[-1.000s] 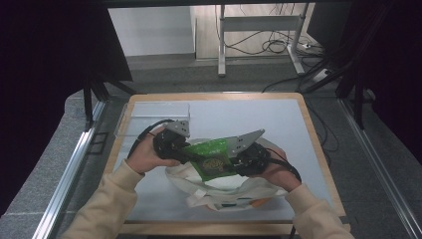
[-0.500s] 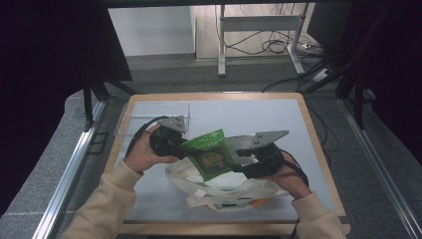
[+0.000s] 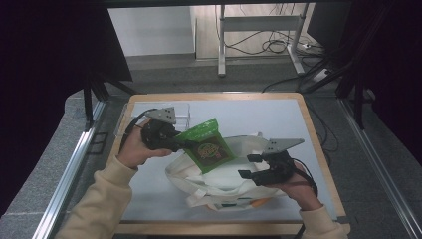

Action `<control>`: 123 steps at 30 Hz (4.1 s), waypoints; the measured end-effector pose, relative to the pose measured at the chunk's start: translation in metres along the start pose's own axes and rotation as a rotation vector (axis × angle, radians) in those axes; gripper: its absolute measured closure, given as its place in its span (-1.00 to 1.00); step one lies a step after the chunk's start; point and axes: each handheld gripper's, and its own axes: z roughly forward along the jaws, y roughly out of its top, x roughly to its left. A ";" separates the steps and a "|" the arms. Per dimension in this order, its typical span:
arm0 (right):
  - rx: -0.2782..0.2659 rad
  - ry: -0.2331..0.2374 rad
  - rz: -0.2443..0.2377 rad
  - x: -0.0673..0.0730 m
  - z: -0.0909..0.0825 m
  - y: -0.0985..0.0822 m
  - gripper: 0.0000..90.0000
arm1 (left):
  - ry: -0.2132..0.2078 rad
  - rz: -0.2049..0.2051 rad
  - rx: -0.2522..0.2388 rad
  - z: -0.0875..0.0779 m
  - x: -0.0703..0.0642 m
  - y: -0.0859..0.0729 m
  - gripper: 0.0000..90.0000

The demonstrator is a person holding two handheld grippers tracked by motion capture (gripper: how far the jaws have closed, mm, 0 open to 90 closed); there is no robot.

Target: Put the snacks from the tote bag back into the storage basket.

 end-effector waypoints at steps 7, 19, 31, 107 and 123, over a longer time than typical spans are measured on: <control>0.001 -0.025 0.006 -0.001 -0.005 -0.005 -0.23 | 0.013 -0.014 -0.044 -0.016 0.002 0.002 0.68; 0.009 -0.026 0.002 -0.001 -0.006 -0.007 -0.26 | 0.023 -0.045 -0.114 -0.048 0.009 0.003 0.68; 0.009 -0.028 -0.004 0.000 -0.005 -0.007 -0.27 | 0.083 -0.097 -0.126 -0.070 0.030 0.006 0.68; 0.054 -0.045 -0.028 -0.002 0.005 -0.015 -0.29 | 0.178 -0.107 0.125 -0.050 0.176 -0.009 0.68; 0.068 -0.048 -0.020 -0.004 0.009 -0.017 -0.29 | 0.180 -0.092 0.197 -0.049 0.201 -0.017 0.68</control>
